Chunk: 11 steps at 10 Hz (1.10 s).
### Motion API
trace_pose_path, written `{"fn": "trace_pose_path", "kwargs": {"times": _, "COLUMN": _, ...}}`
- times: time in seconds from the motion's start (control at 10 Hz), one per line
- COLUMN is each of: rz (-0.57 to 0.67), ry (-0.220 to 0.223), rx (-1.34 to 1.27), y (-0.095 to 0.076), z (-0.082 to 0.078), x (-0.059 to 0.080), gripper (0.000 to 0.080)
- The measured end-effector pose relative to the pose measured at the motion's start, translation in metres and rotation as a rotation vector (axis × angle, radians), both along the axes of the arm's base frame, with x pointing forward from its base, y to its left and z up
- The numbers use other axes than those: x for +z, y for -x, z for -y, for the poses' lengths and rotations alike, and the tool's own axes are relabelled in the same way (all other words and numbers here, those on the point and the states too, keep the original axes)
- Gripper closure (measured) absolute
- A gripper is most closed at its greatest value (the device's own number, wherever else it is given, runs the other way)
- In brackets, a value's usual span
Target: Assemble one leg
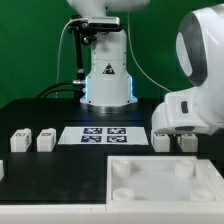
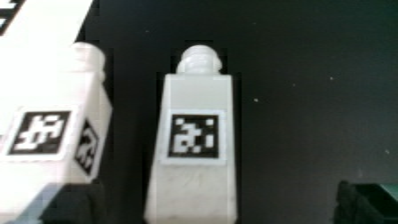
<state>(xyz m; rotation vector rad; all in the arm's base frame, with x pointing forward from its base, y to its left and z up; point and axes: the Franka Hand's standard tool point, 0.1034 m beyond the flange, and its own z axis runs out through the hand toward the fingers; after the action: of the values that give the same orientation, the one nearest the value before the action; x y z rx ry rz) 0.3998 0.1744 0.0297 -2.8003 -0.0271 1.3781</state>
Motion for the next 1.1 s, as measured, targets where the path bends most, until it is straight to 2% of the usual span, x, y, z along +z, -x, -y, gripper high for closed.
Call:
{"fn": "trace_pose_path", "kwargs": {"times": 0.5, "rz": 0.019, "ry": 0.002, "rx": 0.009, "y": 0.025, "z": -0.002, "x": -0.021, "gripper": 0.0150}}
{"fn": "trace_pose_path", "kwargs": {"times": 0.8, "rz": 0.016, "ry": 0.003, "rx": 0.009, "y": 0.026, "z": -0.002, "x": -0.022, "gripper": 0.0178}}
{"fn": "trace_pose_path", "kwargs": {"times": 1.0, "rz": 0.016, "ry": 0.003, "rx": 0.009, "y": 0.026, "z": -0.002, "x": -0.022, "gripper": 0.0513}}
{"fn": "trace_pose_path", "kwargs": {"times": 1.1, "rz": 0.016, "ry": 0.003, "rx": 0.009, "y": 0.026, "z": -0.002, "x": -0.022, "gripper": 0.0513}}
